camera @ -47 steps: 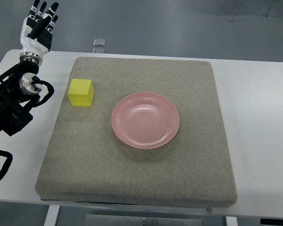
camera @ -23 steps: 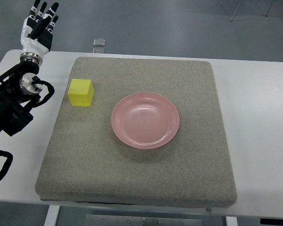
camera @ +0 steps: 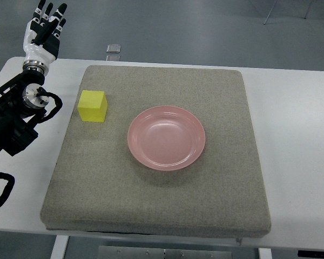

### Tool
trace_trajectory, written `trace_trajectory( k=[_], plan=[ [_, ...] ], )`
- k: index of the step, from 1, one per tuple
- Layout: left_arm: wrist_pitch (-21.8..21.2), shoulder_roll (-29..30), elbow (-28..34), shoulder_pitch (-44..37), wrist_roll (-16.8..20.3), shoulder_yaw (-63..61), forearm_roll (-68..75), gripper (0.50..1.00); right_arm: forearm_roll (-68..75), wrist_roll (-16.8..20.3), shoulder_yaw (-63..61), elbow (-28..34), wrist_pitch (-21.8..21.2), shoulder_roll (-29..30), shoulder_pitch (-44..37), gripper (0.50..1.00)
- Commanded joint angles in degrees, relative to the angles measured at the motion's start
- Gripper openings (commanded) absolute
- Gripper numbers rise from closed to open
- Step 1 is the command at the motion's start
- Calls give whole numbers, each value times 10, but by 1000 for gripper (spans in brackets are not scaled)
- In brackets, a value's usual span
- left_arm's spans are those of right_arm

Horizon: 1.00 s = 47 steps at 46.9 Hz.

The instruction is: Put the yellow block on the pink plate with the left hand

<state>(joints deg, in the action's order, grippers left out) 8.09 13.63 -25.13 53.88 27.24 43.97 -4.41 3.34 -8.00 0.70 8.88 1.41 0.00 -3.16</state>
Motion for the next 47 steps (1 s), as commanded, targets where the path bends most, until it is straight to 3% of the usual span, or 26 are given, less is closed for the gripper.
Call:
trace_trajectory(
  k=[1,35,47],
  plan=[
    [0,0,0,0,0,1,-1,994,0,0,0,0,0,0,0,924],
    [-2,3,-5,0,-6,-23,6,992,0,0,0,0,0,0,0,924],
    [4,93,-49,38,-9,-198,7,992,0,0,0,0,0,0,0,924]
  ],
)
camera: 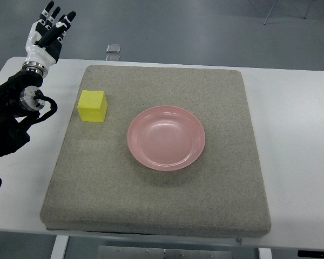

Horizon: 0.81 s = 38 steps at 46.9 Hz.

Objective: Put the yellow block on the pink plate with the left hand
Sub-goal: 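Swing the left hand over the yellow cube, fingers pointing down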

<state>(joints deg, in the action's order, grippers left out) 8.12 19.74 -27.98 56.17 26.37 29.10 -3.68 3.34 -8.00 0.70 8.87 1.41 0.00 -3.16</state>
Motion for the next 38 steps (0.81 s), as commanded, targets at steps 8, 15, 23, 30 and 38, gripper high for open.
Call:
trace_trajectory(
  k=[8,15,23,30,38],
  plan=[
    [10,136,-119,75,-1,-197,1,992,0,0,0,0,0,0,0,924],
    [25,195,-199,174,-11,-382,5,990,0,0,0,0,0,0,0,924],
    [29,202,-223,243,-11,-519,68,990,0,0,0,0,0,0,0,924],
    [46,203,-219,256,-11,-525,211,990,0,0,0,0,0,0,0,924],
    [72,210,-219,268,-10,-521,346,990,0,0,0,0,0,0,0,924]
  ],
)
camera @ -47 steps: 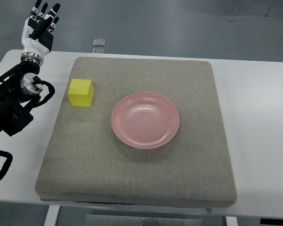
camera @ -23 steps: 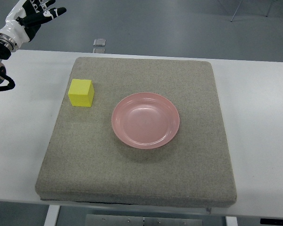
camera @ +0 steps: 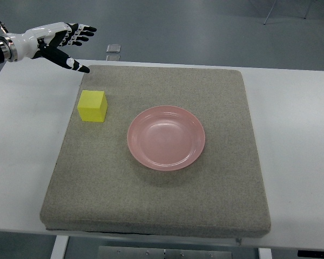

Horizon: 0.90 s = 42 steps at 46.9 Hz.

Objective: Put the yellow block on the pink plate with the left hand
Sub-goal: 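Swing the left hand over the yellow cube, fingers pointing down, then close the left hand's fingers around the yellow cube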

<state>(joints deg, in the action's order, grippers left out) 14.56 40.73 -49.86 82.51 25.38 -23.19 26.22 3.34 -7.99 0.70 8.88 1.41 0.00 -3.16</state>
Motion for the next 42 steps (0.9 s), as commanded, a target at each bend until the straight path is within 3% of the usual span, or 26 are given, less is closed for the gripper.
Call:
trace_trajectory(
  k=[1,11,42],
  plan=[
    [7,-1,0,8,0,2,62,990,0,0,0,0,0,0,0,924],
    [11,-7,-3,12,6,4,219,990,0,0,0,0,0,0,0,924],
    [9,-17,-20,1,40,3,384,988,0,0,0,0,0,0,0,924]
  ],
)
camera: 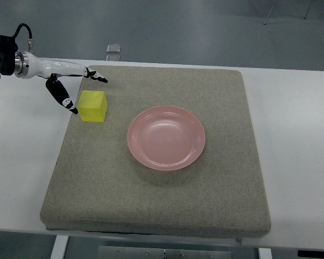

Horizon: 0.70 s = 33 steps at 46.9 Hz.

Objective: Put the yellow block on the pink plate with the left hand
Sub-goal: 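Close the left hand's fingers around the yellow cube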

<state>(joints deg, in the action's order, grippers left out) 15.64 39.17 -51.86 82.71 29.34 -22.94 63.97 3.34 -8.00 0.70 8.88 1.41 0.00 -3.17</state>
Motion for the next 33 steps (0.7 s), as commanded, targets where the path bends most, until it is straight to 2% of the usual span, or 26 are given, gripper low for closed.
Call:
trace_trajectory(
  k=[1,26,33],
  plan=[
    [-4,-1,1,-2,-1,1,6,988,0,0,0,0,0,0,0,924],
    [-12,-32,36,-56,-1,46,4,990,0,0,0,0,0,0,0,924],
    [-11,-34,53,-56,0,45,7,945,0,0,0,0,0,0,0,924]
  ],
)
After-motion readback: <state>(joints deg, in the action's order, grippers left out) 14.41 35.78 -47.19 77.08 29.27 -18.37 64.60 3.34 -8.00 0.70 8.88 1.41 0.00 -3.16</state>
